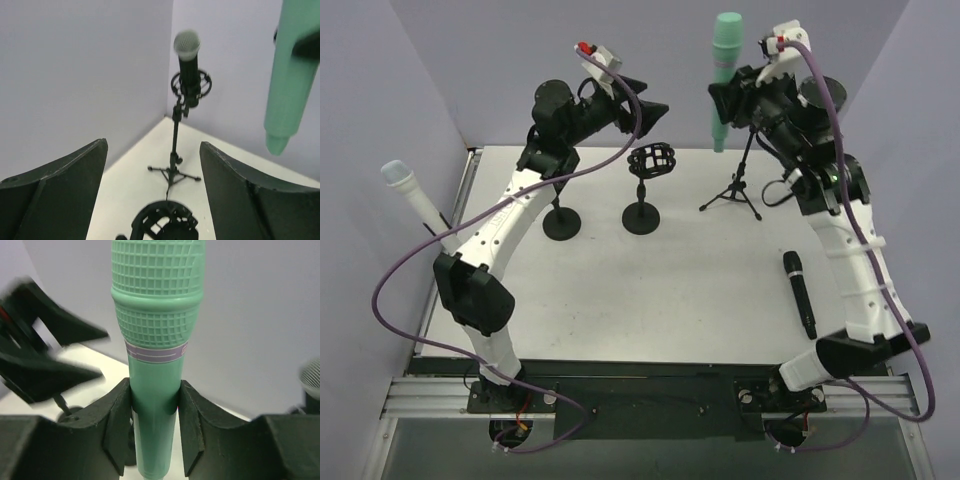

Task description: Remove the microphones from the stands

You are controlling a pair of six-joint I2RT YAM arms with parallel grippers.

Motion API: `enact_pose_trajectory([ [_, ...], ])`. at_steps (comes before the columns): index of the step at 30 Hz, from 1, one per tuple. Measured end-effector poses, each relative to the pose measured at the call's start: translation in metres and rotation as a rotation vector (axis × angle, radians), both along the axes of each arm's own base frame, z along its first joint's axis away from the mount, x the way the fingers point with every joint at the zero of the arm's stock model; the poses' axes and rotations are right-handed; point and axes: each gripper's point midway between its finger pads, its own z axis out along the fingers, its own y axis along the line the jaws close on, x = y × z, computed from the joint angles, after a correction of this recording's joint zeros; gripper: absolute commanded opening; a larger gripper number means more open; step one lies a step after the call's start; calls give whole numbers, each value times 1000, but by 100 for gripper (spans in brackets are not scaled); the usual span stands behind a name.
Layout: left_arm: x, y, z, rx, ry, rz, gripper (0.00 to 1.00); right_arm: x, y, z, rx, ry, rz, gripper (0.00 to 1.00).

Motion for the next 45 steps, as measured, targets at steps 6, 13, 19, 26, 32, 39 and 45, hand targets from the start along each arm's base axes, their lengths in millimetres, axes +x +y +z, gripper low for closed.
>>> enact_pose_trajectory([
  [6, -30, 14, 59, -71, -104, -6, 85, -65, -70, -85, -241, 104, -95, 0],
  [13, -77, 41, 50, -34, -98, 7, 84, -146, -123, -244, -480, 470, -140, 0],
  [19, -87, 55, 35, 23, -93, 42, 84, -188, -171, -319, -601, 672, -281, 0],
  [26, -91, 51, 14, 72, -54, 11, 84, -200, -210, -408, -734, 966, -362, 0],
  [32, -96, 46, 5, 89, -36, -13, 84, -196, -225, -444, -750, 1151, -346, 0],
  [39, -96, 47, -6, 112, -12, -12, 84, -172, -222, -464, -763, 1245, -258, 0],
  [45, -96, 49, -8, 119, -15, -5, 84, -176, -221, -480, -786, 1308, -195, 0],
])
